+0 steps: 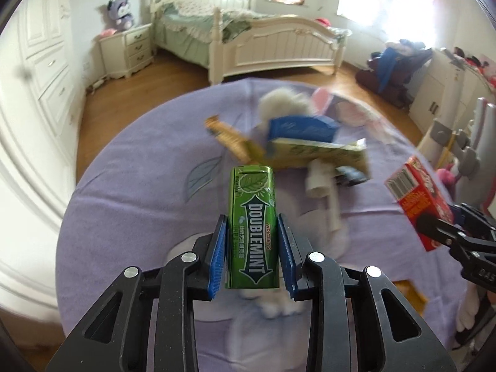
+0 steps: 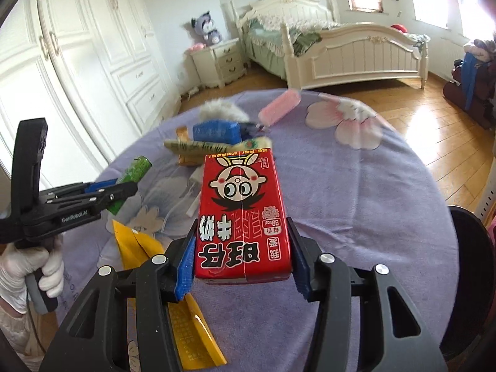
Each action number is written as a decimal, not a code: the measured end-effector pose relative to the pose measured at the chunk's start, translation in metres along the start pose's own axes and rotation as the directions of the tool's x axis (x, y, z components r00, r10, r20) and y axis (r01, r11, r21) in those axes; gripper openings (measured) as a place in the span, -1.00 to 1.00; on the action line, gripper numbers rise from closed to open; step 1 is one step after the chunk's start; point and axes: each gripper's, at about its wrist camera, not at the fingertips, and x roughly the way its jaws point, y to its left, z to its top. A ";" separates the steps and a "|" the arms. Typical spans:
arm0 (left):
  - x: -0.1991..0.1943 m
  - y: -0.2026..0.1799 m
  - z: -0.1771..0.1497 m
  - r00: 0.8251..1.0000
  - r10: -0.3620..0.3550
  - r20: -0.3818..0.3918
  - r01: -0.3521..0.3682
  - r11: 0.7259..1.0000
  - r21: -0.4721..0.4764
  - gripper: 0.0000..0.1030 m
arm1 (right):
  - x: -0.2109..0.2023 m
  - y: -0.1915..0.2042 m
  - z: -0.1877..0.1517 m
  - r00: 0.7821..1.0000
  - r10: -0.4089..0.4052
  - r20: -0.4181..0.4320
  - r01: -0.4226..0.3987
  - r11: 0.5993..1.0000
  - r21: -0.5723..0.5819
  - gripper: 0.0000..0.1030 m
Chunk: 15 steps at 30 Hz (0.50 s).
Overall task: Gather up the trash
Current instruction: 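Carry the red box and gum pack over the bin and open both grippers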
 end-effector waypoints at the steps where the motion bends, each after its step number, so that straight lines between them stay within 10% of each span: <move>1: -0.005 -0.009 0.003 1.000 -0.011 0.016 0.011 1.000 0.012 -0.39 | -0.006 -0.005 0.000 1.000 -0.011 0.021 0.010 1.000 0.006 -0.02; 15: 0.001 -0.196 0.041 0.924 -0.376 0.075 0.357 0.915 0.188 -0.39 | -0.094 -0.113 -0.016 0.938 -0.295 0.183 0.260 0.946 0.191 -0.02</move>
